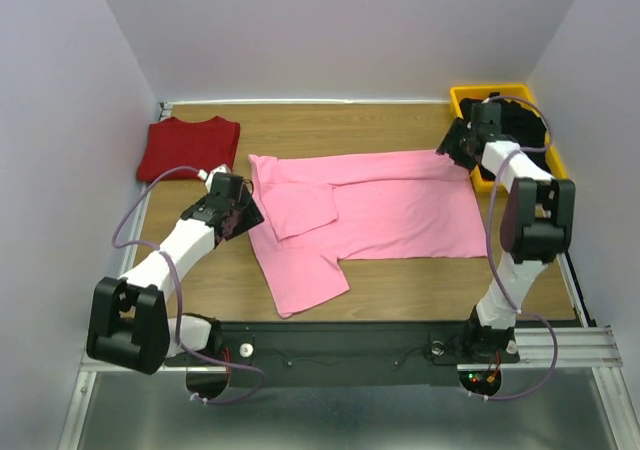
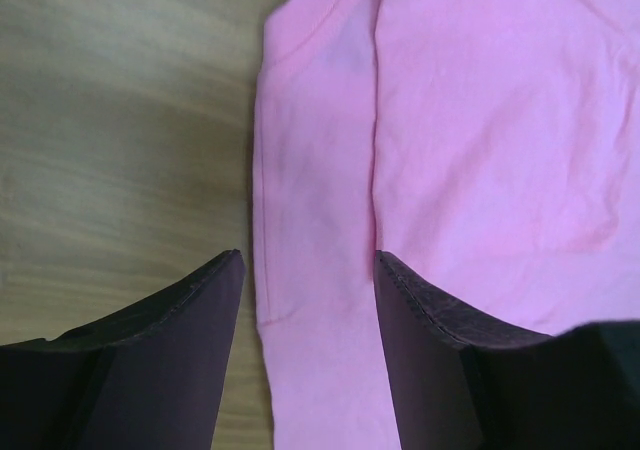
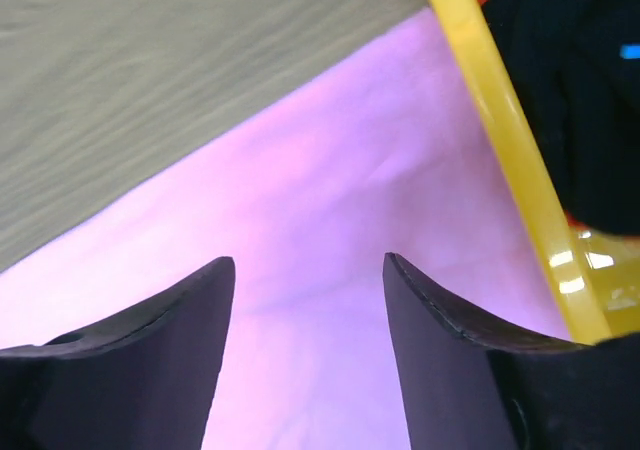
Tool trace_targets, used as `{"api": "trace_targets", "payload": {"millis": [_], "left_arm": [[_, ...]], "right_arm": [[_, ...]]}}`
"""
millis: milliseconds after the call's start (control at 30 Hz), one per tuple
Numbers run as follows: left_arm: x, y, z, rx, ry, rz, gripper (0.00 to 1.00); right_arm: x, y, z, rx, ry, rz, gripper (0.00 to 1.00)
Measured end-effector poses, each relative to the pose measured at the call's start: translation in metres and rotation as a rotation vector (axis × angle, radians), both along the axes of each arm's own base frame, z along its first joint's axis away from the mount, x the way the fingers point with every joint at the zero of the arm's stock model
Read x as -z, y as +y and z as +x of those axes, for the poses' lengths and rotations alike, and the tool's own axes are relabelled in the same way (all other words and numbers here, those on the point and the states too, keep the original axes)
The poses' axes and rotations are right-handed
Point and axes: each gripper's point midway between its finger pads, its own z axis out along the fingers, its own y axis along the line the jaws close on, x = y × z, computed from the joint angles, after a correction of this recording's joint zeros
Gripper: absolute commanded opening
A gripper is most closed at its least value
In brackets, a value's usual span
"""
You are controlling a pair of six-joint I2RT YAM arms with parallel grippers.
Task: Fold and stack the t-shirts
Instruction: Fold the tshirt
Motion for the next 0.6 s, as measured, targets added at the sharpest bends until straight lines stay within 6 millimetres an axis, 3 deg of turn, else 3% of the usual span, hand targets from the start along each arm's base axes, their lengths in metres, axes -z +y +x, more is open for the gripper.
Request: {"api": "trace_targets", "payload": {"millis": [100,233,367,600], "left_arm": [[0.003,-0.004,-0.018,0.01,0.033,0.001,0.62],[0.018,-0.008,-0.043,0.022,0.107,0.015,0.58],[0.034,-0.012,-0.057,0.037,0.177,0.046,0.51],[0.042,-0.008,-0.055,0.015,0.193,0.077,0.49]], "right_arm": [[-0.042,0.005,-0.025,-0.008,-0.068,0.014,0.74],[-0.064,0.002,-0.072,0.02,-0.077,-0.01,0.74],[-0.045,-0.012,-0.124,0.076,0.013,-0.066,0.74],[0.003,-0.033,-0.206,0.16,0.219,-0.118,0.74]]}}
